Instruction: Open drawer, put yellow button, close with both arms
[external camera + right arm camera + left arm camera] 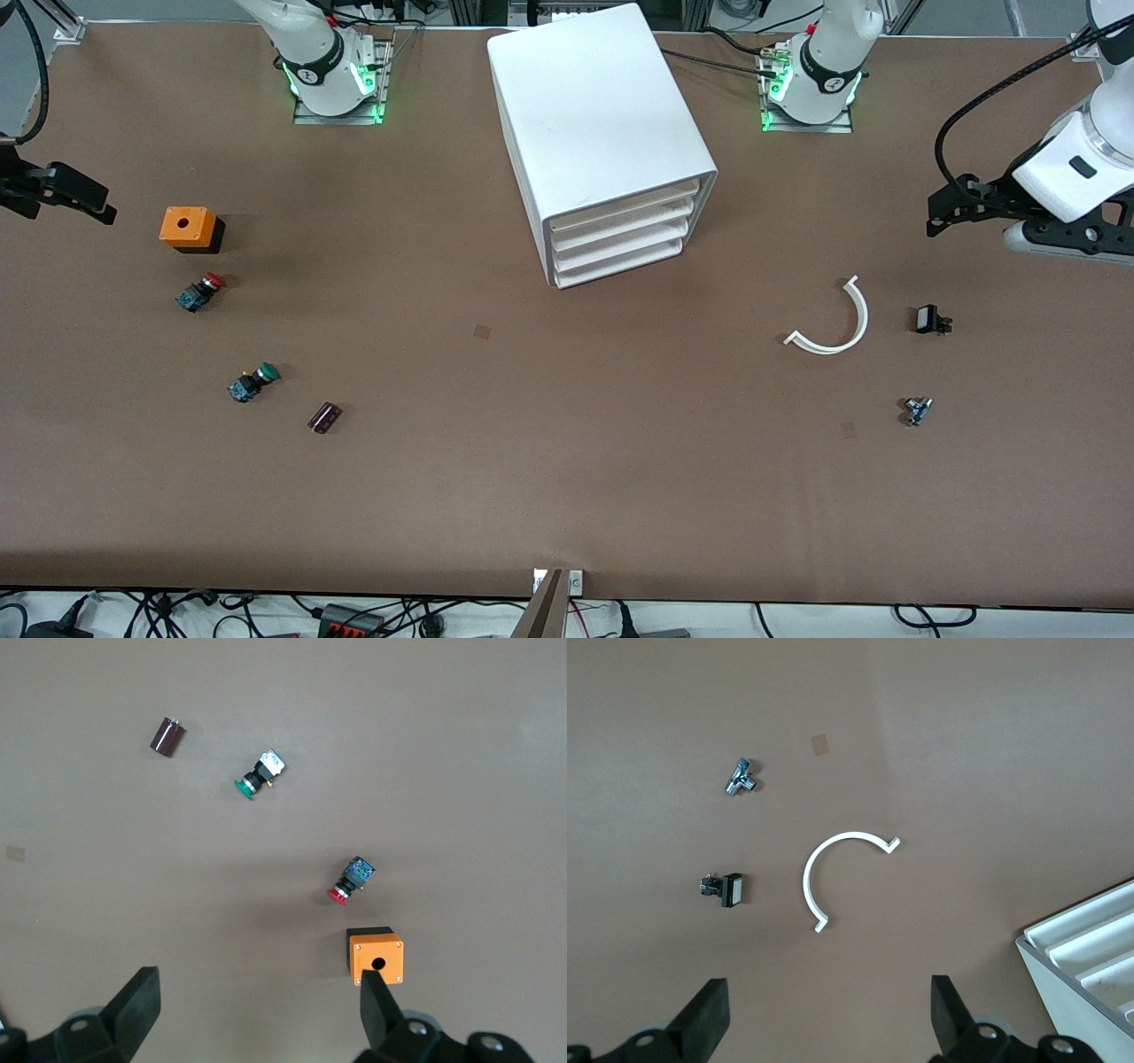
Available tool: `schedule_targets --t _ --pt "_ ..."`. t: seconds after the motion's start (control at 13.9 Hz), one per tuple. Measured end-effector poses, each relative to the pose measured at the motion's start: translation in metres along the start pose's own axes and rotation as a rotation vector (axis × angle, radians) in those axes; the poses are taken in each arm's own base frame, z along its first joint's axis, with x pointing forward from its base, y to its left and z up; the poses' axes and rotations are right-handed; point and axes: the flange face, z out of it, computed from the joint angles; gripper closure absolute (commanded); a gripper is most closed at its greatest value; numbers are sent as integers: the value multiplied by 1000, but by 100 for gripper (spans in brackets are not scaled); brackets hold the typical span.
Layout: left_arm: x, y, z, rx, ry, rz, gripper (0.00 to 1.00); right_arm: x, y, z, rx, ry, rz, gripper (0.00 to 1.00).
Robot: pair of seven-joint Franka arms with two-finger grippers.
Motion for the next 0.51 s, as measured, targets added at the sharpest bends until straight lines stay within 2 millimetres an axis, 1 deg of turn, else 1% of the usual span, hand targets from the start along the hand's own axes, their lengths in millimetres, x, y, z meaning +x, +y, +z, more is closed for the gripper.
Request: schedule_targets --t 0.22,0.51 --pt "2 4 3 0 0 7 0 0 0 2 0 -4 0 0" --pt "3 4 2 0 2 8 0 0 0 2 0 -4 0 0"
